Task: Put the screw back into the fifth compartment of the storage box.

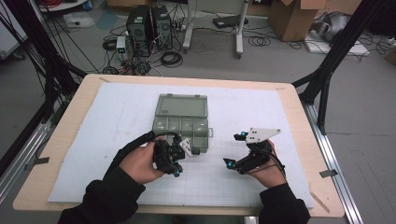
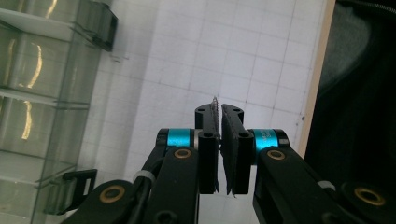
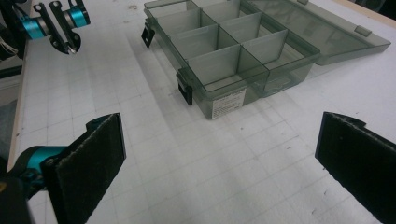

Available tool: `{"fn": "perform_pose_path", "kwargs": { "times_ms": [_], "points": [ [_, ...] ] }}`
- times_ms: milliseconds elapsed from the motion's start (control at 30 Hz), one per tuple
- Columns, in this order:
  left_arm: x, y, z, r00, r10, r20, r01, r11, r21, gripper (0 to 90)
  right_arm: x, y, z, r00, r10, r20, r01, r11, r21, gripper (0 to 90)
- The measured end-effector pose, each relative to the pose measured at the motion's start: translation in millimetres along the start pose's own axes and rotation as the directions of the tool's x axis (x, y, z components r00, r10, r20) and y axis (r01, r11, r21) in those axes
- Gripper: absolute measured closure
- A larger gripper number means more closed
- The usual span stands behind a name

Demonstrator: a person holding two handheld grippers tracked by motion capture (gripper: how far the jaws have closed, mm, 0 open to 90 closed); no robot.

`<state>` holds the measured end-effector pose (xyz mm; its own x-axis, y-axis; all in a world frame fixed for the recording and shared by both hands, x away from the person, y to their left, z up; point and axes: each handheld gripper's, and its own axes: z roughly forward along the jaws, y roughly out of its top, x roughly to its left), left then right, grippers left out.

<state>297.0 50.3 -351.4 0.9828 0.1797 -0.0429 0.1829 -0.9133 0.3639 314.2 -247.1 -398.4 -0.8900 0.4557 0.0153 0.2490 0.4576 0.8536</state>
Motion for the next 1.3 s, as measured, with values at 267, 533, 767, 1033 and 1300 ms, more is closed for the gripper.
{"fn": "perform_pose_path", "kwargs": {
  "times_ms": [267,533,767,1033,1300],
  "points": [
    [7.8,-5.3,-10.0,0.9992,-0.038,-0.014,0.037,0.9983,-0.045,85.0,-0.1,-0.2,0.5,1.0000,0.002,-0.001,-0.002,1.000,0.002,0.4],
    [19.0,-12.0,-22.2,0.9960,-0.077,-0.047,0.073,0.9944,-0.076,85.0,0.1,-0.1,-0.2,1.0000,0.004,-0.003,-0.004,1.000,0.001,0.4],
    [33.4,-23.5,-29.6,0.9930,-0.106,-0.052,0.100,0.9892,-0.107,85.0,0.3,-0.1,-0.8,1.0000,0.007,-0.003,-0.007,1.000,0.000,0.4],
    [48.2,-40.3,-38.4,0.9820,-0.167,-0.087,0.152,0.9749,-0.163,84.9,-0.6,-0.2,-0.8,1.0000,0.004,0.000,-0.004,1.000,-0.003,0.4],
    [60.2,-54.8,-41.5,0.9621,-0.239,-0.131,0.211,0.9569,-0.200,84.9,-0.3,-0.3,-0.3,1.0000,0.007,-0.002,-0.007,1.000,0.000,0.4]
  ]
}}
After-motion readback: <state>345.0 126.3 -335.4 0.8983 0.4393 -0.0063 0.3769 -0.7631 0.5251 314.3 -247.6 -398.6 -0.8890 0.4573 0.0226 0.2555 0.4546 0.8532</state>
